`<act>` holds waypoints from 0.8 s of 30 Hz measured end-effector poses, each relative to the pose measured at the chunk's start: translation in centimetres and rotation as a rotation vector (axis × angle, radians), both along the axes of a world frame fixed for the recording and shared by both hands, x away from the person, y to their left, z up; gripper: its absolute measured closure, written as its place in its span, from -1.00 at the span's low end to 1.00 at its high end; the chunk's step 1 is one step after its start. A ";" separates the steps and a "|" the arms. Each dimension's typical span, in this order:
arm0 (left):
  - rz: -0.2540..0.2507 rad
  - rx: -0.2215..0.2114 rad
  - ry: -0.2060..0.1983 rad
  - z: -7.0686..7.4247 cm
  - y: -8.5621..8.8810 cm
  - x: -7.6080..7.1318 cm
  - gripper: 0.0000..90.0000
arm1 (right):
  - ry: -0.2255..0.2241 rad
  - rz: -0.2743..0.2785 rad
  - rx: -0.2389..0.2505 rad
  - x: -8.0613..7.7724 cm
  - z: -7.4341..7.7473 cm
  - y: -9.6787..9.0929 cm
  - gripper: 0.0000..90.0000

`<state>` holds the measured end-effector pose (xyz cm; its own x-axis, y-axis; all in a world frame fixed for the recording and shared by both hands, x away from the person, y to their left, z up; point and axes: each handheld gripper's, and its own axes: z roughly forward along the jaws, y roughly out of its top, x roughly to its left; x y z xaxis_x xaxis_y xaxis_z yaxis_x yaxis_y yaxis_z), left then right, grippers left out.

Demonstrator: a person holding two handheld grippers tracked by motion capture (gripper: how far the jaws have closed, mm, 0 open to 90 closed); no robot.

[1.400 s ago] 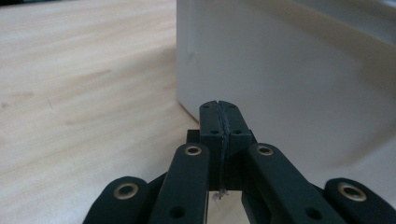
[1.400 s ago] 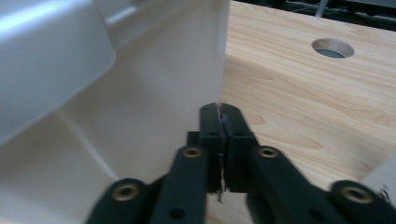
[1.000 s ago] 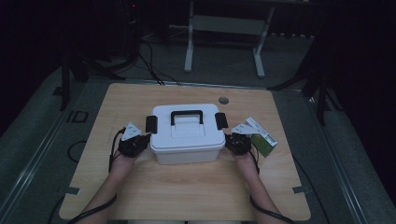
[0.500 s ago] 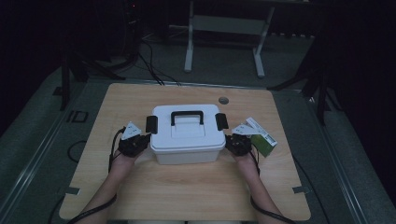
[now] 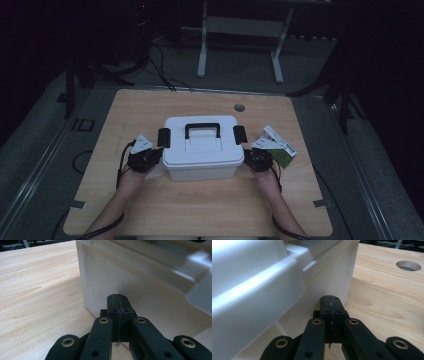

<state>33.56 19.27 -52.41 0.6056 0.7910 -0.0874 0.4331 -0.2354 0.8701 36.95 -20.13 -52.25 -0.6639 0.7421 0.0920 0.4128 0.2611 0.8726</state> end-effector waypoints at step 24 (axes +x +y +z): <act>-0.057 0.005 0.037 0.4 -1.7 -4.2 1.00 | 0.008 0.015 0.018 -5.5 -0.1 -2.4 1.00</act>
<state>29.33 17.56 -52.03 0.6460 0.7558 -0.1071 0.4508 -0.2645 0.8525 31.49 -22.50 -52.33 -0.6742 0.7302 0.1107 0.4158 0.2515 0.8740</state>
